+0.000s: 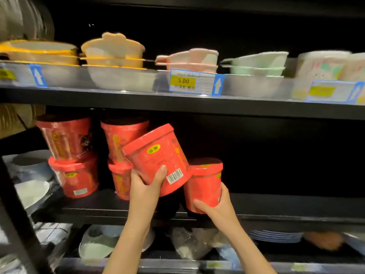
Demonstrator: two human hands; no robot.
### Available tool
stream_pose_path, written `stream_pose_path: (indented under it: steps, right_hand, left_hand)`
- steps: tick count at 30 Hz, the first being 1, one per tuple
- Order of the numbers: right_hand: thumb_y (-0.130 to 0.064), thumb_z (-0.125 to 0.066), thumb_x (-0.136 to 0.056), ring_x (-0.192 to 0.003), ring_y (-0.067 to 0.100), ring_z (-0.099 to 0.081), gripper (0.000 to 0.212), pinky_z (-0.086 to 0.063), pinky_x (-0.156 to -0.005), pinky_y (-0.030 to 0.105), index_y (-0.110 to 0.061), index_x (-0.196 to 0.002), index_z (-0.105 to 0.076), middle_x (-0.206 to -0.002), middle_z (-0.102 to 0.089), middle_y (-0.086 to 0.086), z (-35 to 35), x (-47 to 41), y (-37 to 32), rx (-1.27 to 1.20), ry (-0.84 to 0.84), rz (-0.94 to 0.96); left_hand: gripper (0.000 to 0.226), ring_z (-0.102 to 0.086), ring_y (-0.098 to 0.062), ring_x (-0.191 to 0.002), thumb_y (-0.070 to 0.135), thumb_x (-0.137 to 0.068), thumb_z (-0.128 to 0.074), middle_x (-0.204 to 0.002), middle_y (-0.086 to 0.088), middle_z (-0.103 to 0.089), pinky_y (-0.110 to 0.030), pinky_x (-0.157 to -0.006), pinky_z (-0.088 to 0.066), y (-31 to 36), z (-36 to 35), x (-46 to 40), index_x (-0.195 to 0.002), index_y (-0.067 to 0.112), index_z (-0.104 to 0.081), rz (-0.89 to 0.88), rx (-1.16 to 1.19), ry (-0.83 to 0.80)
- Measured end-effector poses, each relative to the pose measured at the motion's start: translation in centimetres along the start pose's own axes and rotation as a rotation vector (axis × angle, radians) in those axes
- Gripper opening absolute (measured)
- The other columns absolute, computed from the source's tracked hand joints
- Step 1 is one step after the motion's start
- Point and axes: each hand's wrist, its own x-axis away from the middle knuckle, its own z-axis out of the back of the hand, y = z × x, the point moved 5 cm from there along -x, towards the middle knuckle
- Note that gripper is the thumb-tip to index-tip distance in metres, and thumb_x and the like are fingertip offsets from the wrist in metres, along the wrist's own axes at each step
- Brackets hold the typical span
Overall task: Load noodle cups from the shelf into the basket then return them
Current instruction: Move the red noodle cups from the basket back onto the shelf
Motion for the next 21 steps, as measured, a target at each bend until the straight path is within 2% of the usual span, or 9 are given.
stream_pose_path:
  steps: [1,3,5,7,9,13,15,18,21]
  right_hand:
    - [-0.055,-0.08,-0.043,-0.108,0.006,-0.054,0.095,-0.043,-0.088,0.024,-0.039,-0.122,-0.03,-0.125,-0.051,-0.008,0.0,-0.3,0.1,0.038,-0.01,0.0]
    - [-0.044,-0.086,-0.055,-0.106,0.009,-0.054,0.088,-0.042,-0.085,0.024,-0.035,-0.122,-0.029,-0.123,-0.051,-0.008,-0.1,-1.0,0.2,0.105,-0.033,-0.005]
    - [-0.036,-0.085,-0.062,-0.105,0.012,-0.053,0.087,-0.04,-0.081,0.023,-0.027,-0.128,-0.029,-0.122,-0.049,-0.007,-0.2,-1.6,0.3,0.209,-0.046,0.001]
    - [-0.04,-0.084,-0.063,-0.111,0.015,-0.053,0.092,-0.04,-0.081,0.025,-0.022,-0.134,-0.028,-0.126,-0.045,-0.007,-0.5,-2.0,0.3,0.327,-0.045,0.034]
    - [-0.046,-0.082,-0.062,-0.115,0.017,-0.053,0.093,-0.042,-0.082,0.027,-0.023,-0.134,-0.027,-0.124,-0.043,-0.01,-1.2,-2.4,0.5,0.382,-0.052,0.039]
    - [-0.053,-0.081,-0.057,-0.11,0.018,-0.057,0.085,-0.048,-0.084,0.032,-0.022,-0.121,-0.033,-0.112,-0.05,-0.009,-2.5,-3.5,0.7,0.412,-0.084,-0.003]
    - [-0.052,-0.082,-0.055,-0.109,0.017,-0.057,0.085,-0.048,-0.084,0.03,-0.022,-0.12,-0.036,-0.109,-0.05,-0.01,-2.9,-4.0,0.8,0.397,-0.105,-0.005]
    - [-0.055,-0.081,-0.055,-0.11,0.016,-0.057,0.084,-0.047,-0.086,0.029,-0.021,-0.12,-0.04,-0.113,-0.052,-0.008,-3.5,-4.6,0.8,0.424,-0.139,-0.002]
    - [-0.061,-0.078,-0.053,-0.106,0.014,-0.058,0.083,-0.049,-0.085,0.03,-0.021,-0.118,-0.045,-0.114,-0.057,-0.007,-3.8,-5.2,1.0,0.472,-0.159,-0.017]
  left_hand:
    - [0.076,-0.057,0.003,-0.096,0.059,-0.056,-0.072,-0.105,0.015,-0.061,-0.023,-0.083,-0.044,-0.3,-0.1,-0.4,-0.119,0.024,-0.047,-0.012,-0.021,0.013]
    - [0.081,-0.056,0.004,-0.096,0.062,-0.051,-0.066,-0.104,0.017,-0.059,-0.026,-0.086,-0.043,-0.6,-0.4,-0.9,-0.121,0.026,-0.045,-0.02,-0.048,0.031]
    - [0.09,-0.054,0.005,-0.095,0.066,-0.047,-0.063,-0.104,0.018,-0.058,-0.023,-0.083,-0.043,-0.6,-0.7,-1.5,-0.125,0.025,-0.043,-0.045,-0.07,0.044]
    - [0.098,-0.054,0.004,-0.096,0.067,-0.045,-0.06,-0.105,0.018,-0.057,-0.02,-0.081,-0.043,-0.4,-1.0,-2.0,-0.129,0.023,-0.04,-0.065,-0.1,0.046]
    - [0.102,-0.057,-0.003,-0.1,0.068,-0.045,-0.061,-0.108,0.014,-0.057,-0.025,-0.086,-0.044,-0.3,-1.5,-2.6,-0.133,0.022,-0.037,-0.07,-0.155,0.04]
    - [0.096,-0.057,-0.005,-0.096,0.068,-0.042,-0.064,-0.105,0.015,-0.056,-0.028,-0.084,-0.045,-0.4,-3.0,-3.8,-0.123,0.024,-0.036,-0.082,-0.268,0.02]
    - [0.107,-0.058,-0.014,-0.104,0.068,-0.04,-0.064,-0.115,0.005,-0.057,-0.032,-0.087,-0.048,-0.6,-3.8,-4.4,-0.13,0.018,-0.035,-0.085,-0.325,0.017]
    - [0.12,-0.056,-0.022,-0.112,0.069,-0.041,-0.064,-0.125,-0.005,-0.055,-0.037,-0.094,-0.047,-0.4,-4.8,-5.3,-0.142,0.018,-0.023,-0.143,-0.434,-0.001]
    - [0.107,-0.058,-0.028,-0.109,0.059,-0.054,-0.071,-0.119,-0.01,-0.058,-0.033,-0.09,-0.047,-0.7,-6.1,-5.9,-0.14,0.012,-0.028,-0.157,-0.568,-0.06]
